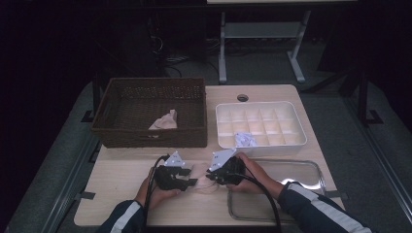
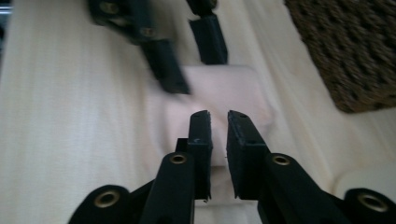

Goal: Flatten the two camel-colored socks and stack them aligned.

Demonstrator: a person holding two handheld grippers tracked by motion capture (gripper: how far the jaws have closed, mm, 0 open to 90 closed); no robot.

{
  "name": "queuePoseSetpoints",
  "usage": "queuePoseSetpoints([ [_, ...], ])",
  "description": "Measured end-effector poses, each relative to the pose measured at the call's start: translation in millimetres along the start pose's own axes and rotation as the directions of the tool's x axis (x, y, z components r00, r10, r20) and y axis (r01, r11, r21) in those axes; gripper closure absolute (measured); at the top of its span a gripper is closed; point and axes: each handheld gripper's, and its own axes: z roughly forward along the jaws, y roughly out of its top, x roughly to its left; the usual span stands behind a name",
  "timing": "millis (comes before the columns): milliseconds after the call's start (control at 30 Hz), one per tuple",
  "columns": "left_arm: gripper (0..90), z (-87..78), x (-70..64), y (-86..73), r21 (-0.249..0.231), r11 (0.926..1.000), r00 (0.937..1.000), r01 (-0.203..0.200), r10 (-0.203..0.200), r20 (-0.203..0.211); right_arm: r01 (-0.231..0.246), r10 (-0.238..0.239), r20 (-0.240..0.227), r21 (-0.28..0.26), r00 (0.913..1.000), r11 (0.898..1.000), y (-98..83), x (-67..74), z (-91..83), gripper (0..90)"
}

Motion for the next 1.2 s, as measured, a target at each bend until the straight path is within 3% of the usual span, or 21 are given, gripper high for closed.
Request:
queuePoseSetpoints([
  [67, 56.5, 0.1, 0.9, 0.6, 0.001, 1.0, 1.0, -0.005, 0.005, 0.001, 0.028, -0.028, -0.009, 0.025, 0.9996, 0.999, 2.0, 3.6, 3.8, 81.6],
  [133, 61.8, 0.8, 0.8, 0.4, -0.005, 1.0, 0.9999, -0.001, 0.001, 0.017, 0.026, -0.026, -0.001, 0.046, 0.9997, 0.999, 2.1, 3.8, 11.0, 81.5],
  [267, 66.2, 0.8, 0.7, 0.3, -0.007, 0.9999, 0.9997, 0.009, -0.009, 0.022, -0.013, 0.013, -0.005, 0.099, 0.9999, 0.995, -2.1, -3.5, 21.4, 80.5],
  [367, 59.2, 1.6, 1.9, 0.0, -0.017, 0.9998, 0.9999, 0.014, -0.013, 0.009, -0.021, 0.023, -0.011, 0.101, 0.9997, 0.995, -4.1, -5.4, 21.3, 80.3],
  [500, 44.8, 3.3, 1.4, 1.2, -0.013, 0.9997, 0.999, -0.019, 0.019, -0.04, -0.029, 0.031, -0.024, 0.091, 0.9992, 0.995, -6.2, -6.5, 21.9, 80.4],
  [733, 45.0, 7.0, 1.6, 4.0, -0.016, 0.9996, 0.9996, -0.022, 0.022, -0.016, -0.023, 0.026, -0.028, 0.092, 0.9993, 0.995, -7.8, -7.7, 21.4, 80.5],
  [900, 62.8, 8.1, 2.7, 6.0, -0.013, 0.9999, 0.9988, 0.004, -0.003, 0.049, -0.032, 0.034, -0.027, 0.086, 0.999, 0.996, -9.1, -8.6, 21.1, 80.5],
  [1000, 72.4, 8.0, 6.0, 4.5, -0.019, 0.999, 0.9952, 0.04, -0.038, 0.09, -0.033, 0.036, -0.027, 0.087, 0.999, 0.996, -9.0, -8.6, 21.3, 80.5],
  [1200, 82.5, 4.5, 3.2, 6.5, -0.078, 0.9961, 0.9952, 0.042, -0.035, 0.092, -0.048, 0.051, -0.025, 0.081, 0.9984, 0.996, -10.6, -10.0, 20.8, 80.7],
])
